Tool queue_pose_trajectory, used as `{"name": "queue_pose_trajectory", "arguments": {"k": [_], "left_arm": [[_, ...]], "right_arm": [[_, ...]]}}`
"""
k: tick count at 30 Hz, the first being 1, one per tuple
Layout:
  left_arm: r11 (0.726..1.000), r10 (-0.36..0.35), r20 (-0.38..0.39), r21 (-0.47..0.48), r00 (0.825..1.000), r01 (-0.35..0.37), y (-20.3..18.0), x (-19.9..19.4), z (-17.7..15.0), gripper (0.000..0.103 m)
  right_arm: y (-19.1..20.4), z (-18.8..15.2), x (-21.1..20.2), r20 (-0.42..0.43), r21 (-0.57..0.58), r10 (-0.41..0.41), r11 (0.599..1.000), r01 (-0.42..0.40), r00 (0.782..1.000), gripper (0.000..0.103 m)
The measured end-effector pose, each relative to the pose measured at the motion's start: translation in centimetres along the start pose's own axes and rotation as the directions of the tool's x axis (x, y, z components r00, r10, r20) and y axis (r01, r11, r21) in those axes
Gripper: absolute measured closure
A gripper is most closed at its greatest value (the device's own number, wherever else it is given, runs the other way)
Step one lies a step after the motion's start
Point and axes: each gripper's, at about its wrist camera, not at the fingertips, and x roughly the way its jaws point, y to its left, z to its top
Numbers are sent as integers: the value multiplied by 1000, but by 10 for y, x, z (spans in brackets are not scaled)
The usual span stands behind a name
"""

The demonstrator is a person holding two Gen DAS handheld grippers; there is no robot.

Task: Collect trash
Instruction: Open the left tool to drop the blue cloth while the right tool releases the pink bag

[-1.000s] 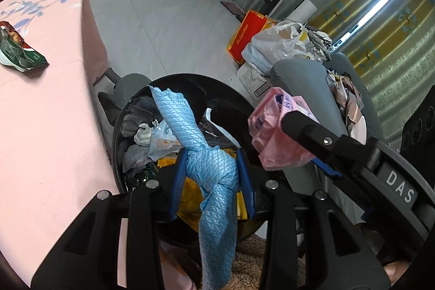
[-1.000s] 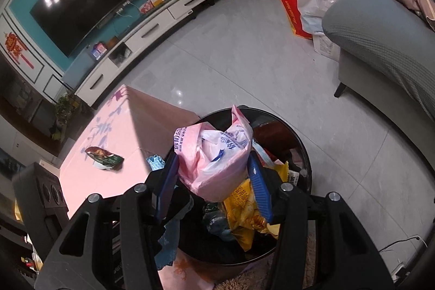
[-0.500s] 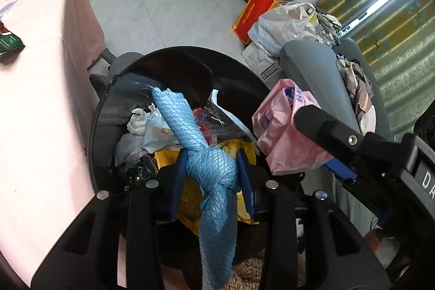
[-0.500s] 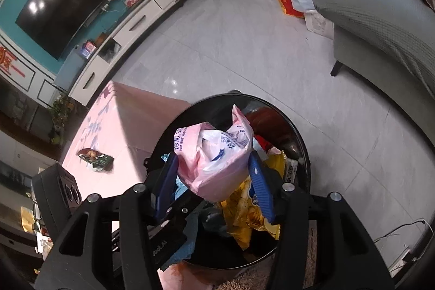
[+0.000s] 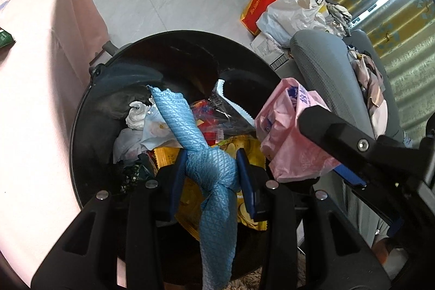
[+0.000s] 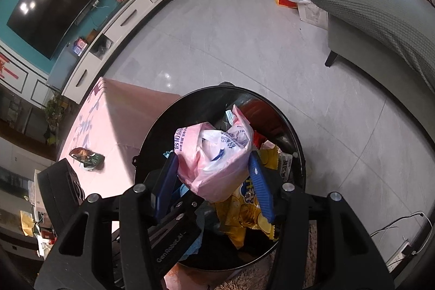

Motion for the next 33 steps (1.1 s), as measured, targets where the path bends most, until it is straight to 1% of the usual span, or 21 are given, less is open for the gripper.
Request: {"name": "queue_pose_trajectory", "arguments": {"k": [5,13,21,33], "left_arm": [[1000,14,-7,4,1000,-14,-1,2,1,65],[1000,29,-19,9,999,-28,-4,6,0,65],[999,32,-21,16,999,-32,-6,6,-2,65],[999,33,-18,7,999,-33,-4,3,-4,65]], "right_arm": [[-1,1,3,-7,9,-15,1000,15,1000,50],[0,2,13,-41,13,-41,999,41,998,49],[1,1,17,-40,6,-72,997,72,997,49],[3,0,27,-70,1,-95,995,95,993,48]]}}
